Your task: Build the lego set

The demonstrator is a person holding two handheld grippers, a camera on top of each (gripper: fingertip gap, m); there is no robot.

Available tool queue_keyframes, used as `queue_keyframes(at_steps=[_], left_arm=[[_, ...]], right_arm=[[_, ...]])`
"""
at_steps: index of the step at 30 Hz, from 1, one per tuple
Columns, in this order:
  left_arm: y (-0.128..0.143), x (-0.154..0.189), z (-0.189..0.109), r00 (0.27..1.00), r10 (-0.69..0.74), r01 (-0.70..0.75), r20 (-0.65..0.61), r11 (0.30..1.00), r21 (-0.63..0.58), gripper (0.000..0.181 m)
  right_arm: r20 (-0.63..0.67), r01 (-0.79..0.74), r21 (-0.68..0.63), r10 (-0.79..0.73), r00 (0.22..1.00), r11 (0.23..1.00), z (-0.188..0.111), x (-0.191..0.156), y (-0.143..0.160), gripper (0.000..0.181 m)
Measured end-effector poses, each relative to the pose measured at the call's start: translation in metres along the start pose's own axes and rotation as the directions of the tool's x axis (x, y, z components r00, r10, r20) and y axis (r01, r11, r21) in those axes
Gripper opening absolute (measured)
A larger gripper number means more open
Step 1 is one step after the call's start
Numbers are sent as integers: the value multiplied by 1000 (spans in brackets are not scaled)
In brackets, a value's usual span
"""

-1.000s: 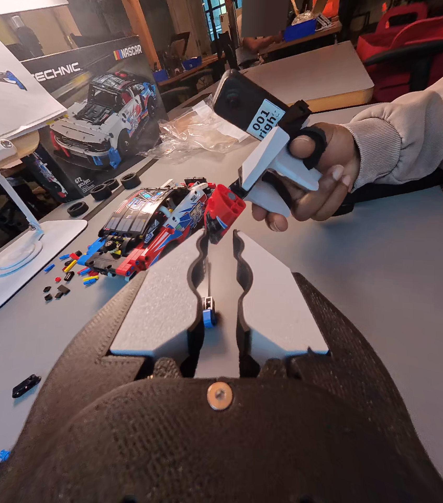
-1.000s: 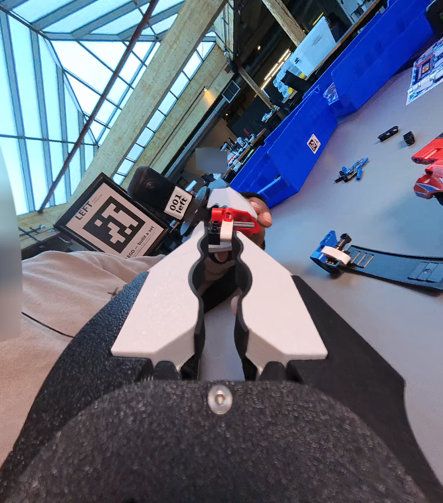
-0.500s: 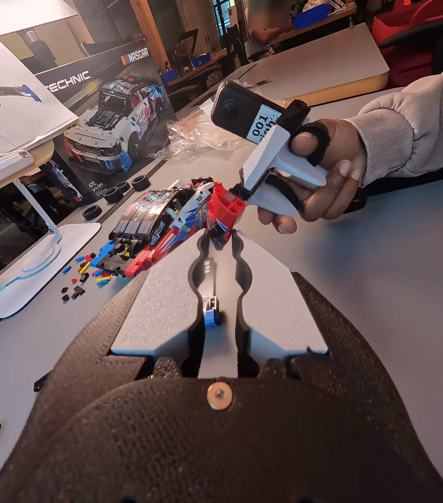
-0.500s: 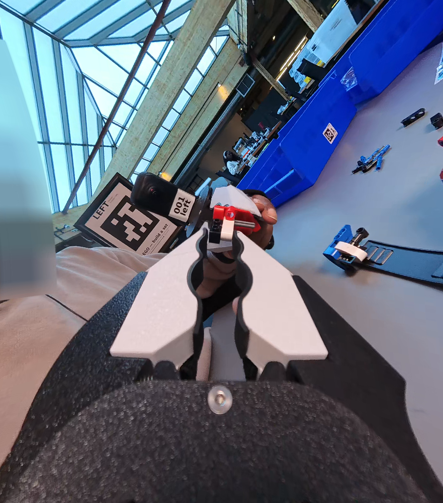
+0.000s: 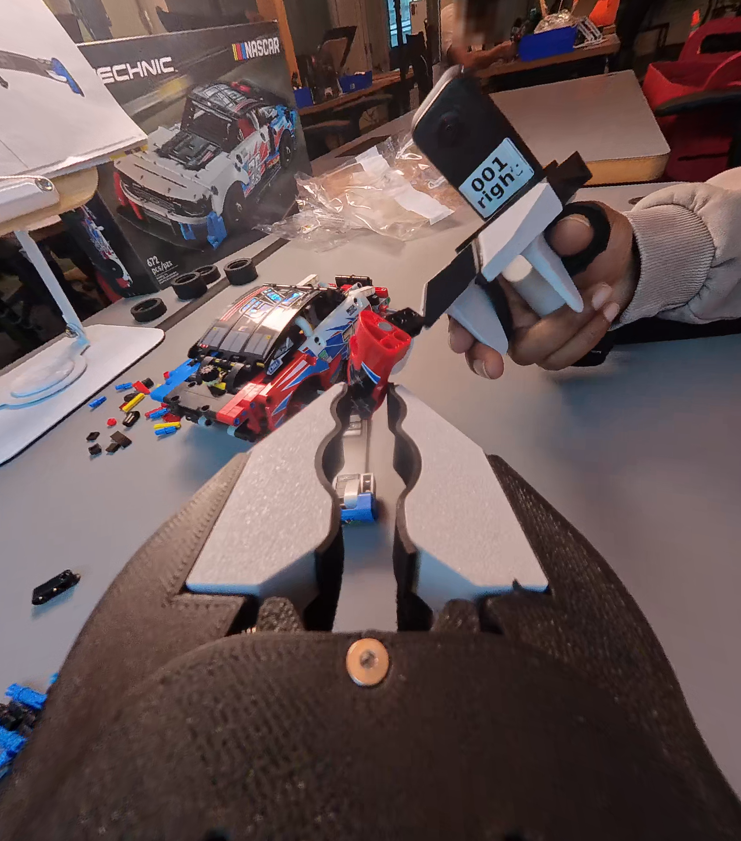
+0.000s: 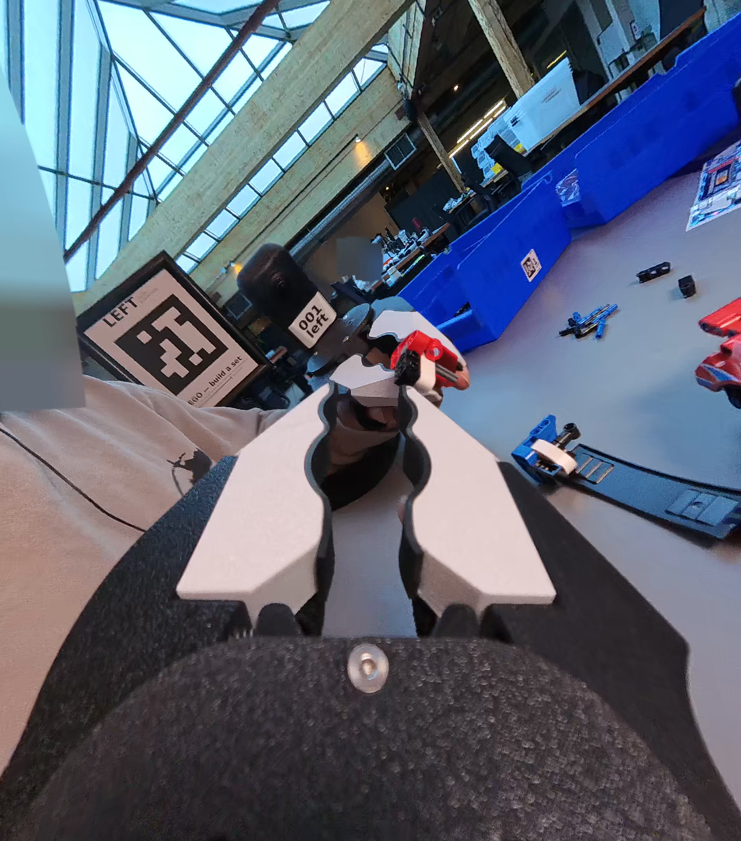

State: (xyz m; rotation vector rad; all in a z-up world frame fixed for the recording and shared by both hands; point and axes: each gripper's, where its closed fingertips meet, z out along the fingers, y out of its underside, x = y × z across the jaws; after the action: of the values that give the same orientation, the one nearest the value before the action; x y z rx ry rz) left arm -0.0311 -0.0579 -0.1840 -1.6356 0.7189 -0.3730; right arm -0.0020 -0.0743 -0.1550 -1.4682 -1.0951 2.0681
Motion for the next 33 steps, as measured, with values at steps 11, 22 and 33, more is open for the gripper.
queue_keyframes(at_steps=[11, 22, 33], left_arm=[[7, 29, 7, 921, -292, 290, -258, 956, -49, 13], [4, 58, 7, 875, -278, 275, -396, 959, -68, 13], [4, 52, 9, 887, -279, 281, -368, 958, -51, 11]], right_arm=[[-133, 497, -161, -518, 845, 853, -10, 1, 2, 35], [-43, 519, -239, -543, 839, 821, -8, -8, 22, 40], [-83, 528, -316, -577, 813, 788, -7, 4, 31, 25]])
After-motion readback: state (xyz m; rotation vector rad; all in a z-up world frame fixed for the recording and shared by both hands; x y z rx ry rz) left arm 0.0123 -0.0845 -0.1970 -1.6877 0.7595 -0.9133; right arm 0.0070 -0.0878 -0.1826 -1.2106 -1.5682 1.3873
